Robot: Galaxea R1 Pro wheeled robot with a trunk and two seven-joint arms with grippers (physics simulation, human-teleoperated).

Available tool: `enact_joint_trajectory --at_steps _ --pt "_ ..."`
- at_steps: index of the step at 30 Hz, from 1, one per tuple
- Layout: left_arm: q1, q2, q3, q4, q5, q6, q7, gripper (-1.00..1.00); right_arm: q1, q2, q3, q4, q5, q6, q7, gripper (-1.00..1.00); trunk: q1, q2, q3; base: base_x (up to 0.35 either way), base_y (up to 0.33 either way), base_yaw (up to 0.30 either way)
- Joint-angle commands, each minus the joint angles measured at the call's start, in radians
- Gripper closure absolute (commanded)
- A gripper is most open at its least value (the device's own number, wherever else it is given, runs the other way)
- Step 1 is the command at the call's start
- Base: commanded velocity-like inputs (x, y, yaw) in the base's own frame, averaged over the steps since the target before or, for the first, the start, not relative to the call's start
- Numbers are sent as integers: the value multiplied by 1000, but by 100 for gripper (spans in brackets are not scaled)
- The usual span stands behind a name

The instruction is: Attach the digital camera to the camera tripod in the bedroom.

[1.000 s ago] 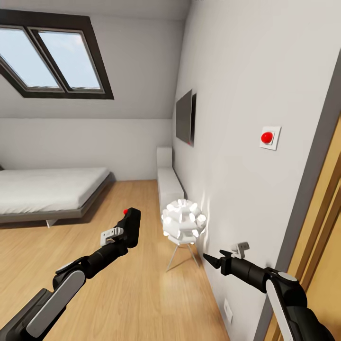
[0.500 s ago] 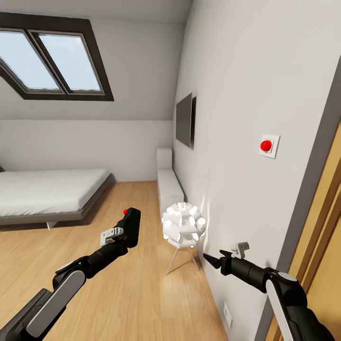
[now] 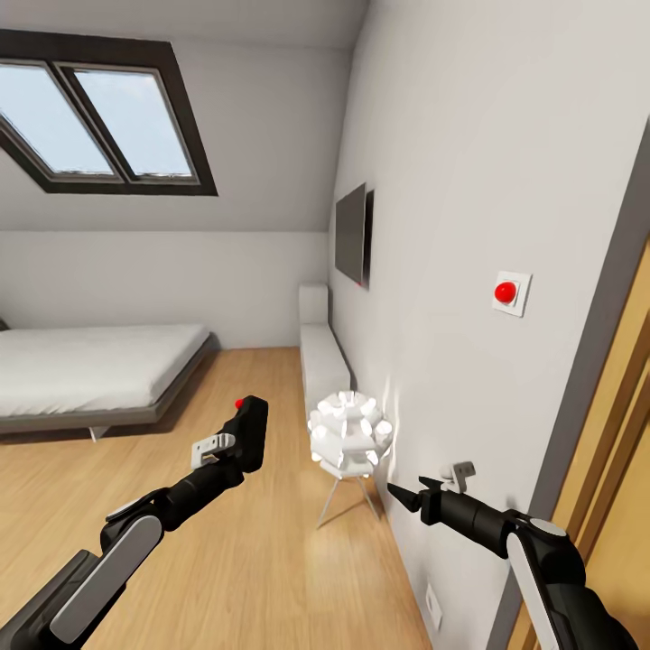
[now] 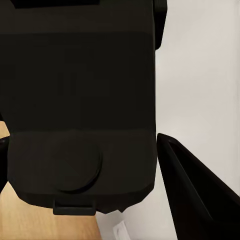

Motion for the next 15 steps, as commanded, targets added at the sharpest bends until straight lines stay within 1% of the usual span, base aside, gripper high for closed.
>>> enact_joint_trajectory --at_steps 1,15 --pt "-1 1 -2 -2 9 2 7 100 -1 0 -1 0 -8 8 0 -100 -4 7 2 0 0 0" --pt "-1 1 -2 -2 5 2 8 100 0 1 -1 0 -7 8 0 -100 -58 105 46 0 0 0"
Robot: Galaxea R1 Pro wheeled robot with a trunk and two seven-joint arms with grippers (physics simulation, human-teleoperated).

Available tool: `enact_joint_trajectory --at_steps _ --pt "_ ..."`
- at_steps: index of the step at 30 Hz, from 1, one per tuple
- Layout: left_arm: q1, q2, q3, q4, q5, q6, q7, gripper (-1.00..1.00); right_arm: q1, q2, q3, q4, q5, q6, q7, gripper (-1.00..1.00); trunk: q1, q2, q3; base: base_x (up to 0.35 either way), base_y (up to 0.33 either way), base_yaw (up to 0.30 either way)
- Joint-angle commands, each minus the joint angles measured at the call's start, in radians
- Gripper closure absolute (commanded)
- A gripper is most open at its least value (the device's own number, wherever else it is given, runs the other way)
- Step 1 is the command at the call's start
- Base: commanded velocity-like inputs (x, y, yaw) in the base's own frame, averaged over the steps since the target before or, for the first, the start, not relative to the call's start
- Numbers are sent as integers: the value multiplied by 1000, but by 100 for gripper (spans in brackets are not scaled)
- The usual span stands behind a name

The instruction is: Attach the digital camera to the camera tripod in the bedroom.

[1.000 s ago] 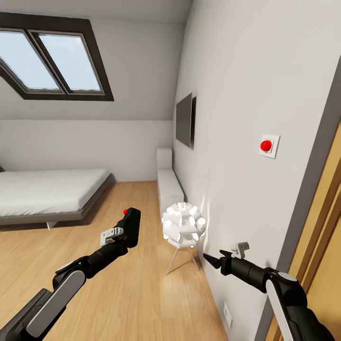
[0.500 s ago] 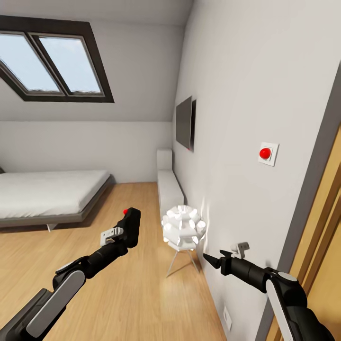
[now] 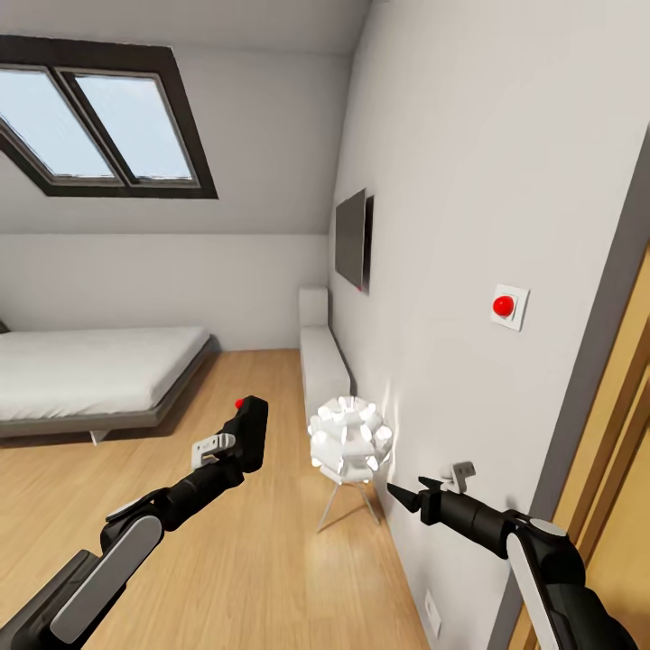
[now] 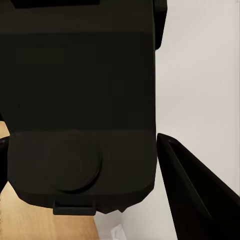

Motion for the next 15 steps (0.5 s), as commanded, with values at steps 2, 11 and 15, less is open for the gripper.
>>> enact_joint_trajectory --at_steps 2,11,15 --pt "-1 1 -2 -2 8 2 7 100 -1 0 -1 0 -8 8 0 -100 -8 14 5 0 0 0" --pt "-1 1 -2 -2 6 2 8 100 -1 0 0 0 -8 8 0 -100 -42 77 33 0 0 0" --pt "-1 1 -2 -2 5 2 9 100 -1 0 3 0 -8 8 0 -100 -58 105 46 0 0 0"
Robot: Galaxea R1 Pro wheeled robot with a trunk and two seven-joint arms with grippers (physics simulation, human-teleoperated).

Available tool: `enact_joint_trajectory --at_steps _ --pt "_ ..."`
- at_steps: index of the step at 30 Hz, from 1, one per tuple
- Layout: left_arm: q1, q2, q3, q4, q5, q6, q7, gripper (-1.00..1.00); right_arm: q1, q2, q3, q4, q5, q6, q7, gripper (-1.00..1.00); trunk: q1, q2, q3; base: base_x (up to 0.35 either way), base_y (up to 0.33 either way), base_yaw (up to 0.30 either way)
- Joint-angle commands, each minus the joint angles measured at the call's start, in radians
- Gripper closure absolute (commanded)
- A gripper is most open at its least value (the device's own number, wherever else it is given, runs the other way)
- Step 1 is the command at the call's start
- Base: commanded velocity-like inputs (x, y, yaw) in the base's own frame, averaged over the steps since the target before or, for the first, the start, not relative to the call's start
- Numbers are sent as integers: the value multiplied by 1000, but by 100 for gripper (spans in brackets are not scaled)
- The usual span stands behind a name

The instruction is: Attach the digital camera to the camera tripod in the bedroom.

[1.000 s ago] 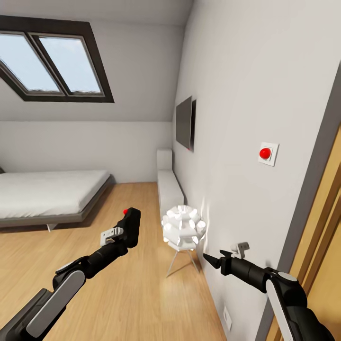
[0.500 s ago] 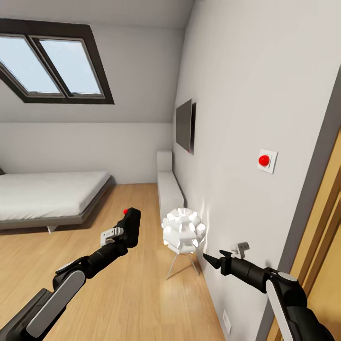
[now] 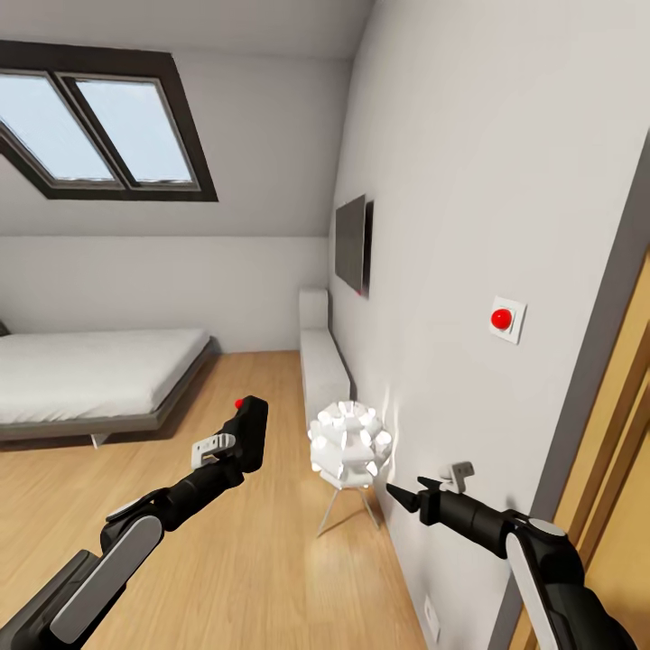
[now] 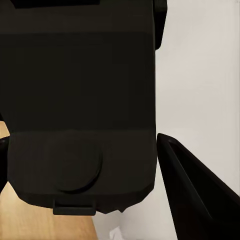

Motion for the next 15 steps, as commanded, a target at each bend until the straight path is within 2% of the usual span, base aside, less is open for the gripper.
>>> enact_joint_trajectory --at_steps 1,7,15 --pt "-1 1 -2 -2 9 2 7 100 -1 0 1 0 -8 9 0 -100 -4 7 2 0 0 0" --pt "-1 1 -2 -2 9 2 7 100 -1 -1 18 0 -6 8 -1 -100 -27 49 21 0 0 0" --pt "-1 1 -2 -2 12 2 7 100 -1 -1 22 0 -6 7 -2 -100 -58 105 46 0 0 0"
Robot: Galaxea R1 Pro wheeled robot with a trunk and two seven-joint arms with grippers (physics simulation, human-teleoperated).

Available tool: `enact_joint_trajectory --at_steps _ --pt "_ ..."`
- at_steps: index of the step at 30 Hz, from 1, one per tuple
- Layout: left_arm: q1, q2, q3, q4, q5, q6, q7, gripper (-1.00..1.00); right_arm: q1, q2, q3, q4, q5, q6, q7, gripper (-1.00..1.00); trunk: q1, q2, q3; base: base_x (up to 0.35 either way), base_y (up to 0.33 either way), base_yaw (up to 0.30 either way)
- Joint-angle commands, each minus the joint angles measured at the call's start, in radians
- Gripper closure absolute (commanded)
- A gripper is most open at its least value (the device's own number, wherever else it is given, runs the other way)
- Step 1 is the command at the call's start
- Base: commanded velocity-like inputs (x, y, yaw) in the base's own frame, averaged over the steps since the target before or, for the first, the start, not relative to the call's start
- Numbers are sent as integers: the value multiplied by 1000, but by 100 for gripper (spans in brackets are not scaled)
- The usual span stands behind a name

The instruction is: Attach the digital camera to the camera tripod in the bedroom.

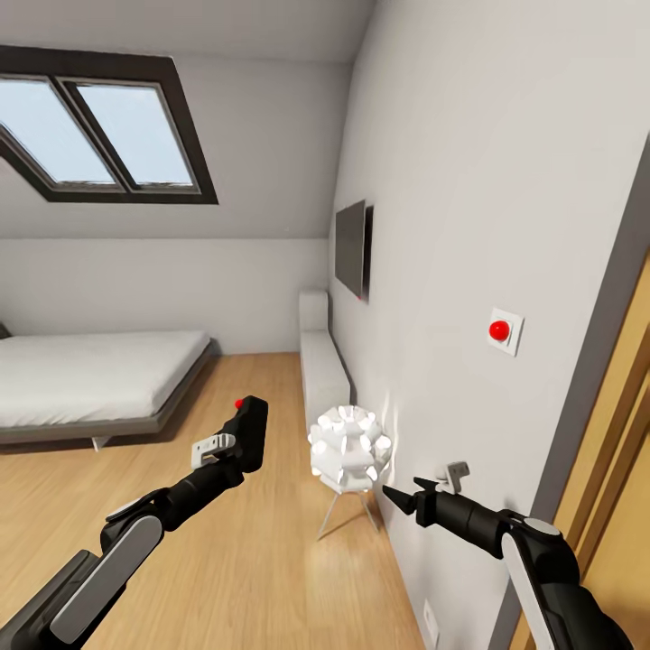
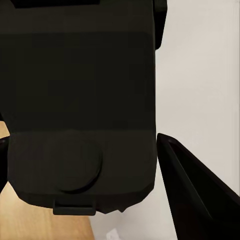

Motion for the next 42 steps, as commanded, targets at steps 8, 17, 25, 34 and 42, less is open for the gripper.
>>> enact_joint_trajectory --at_steps 8,17,25,34,42 --pt "-1 1 -2 -1 11 2 7 100 -1 0 0 0 -8 8 -2 -100 -31 55 24 0 0 0" --pt "-1 1 -2 4 12 2 7 100 -1 0 0 0 -6 9 -3 -100 -65 118 52 0 0 0" --pt "-1 1 -1 4 14 2 7 100 -1 -1 1 0 -4 10 -3 -100 -96 174 77 0 0 0" --pt "-1 1 0 4 14 2 7 100 -1 -1 1 0 -2 9 0 -100 -130 237 105 0 0 0" --pt "-1 1 0 4 14 2 7 100 -1 -1 1 0 -1 8 0 -100 -161 293 130 0 0 0"
